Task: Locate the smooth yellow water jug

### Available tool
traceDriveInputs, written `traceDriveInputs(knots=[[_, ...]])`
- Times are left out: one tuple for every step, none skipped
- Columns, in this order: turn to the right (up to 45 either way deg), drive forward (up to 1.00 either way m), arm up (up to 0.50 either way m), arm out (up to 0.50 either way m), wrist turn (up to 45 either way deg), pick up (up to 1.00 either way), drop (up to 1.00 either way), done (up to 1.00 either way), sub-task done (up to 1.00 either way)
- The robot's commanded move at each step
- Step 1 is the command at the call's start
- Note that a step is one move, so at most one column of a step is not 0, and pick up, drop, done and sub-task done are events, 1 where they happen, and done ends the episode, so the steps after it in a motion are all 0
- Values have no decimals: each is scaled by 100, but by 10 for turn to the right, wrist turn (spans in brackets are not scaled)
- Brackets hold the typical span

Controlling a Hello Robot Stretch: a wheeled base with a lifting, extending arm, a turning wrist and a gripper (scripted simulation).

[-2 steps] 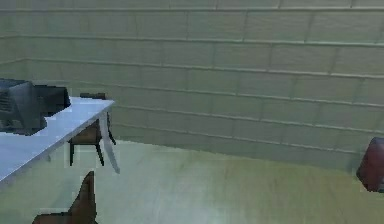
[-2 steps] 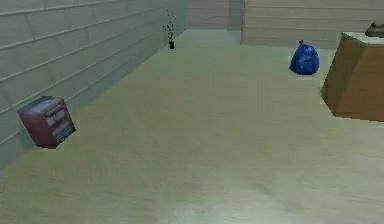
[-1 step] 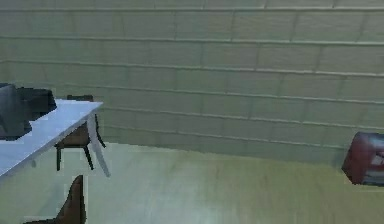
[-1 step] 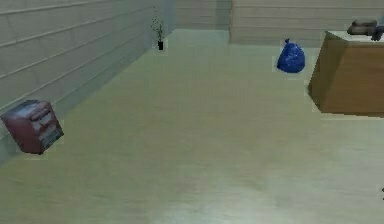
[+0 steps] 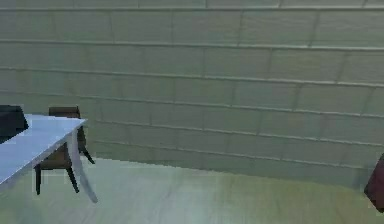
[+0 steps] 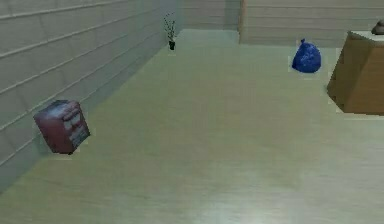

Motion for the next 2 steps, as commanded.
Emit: traceDriveInputs(knots=[[-450,0,0,0,0,0,0,0,0],[-300,0,0,0,0,0,0,0,0]])
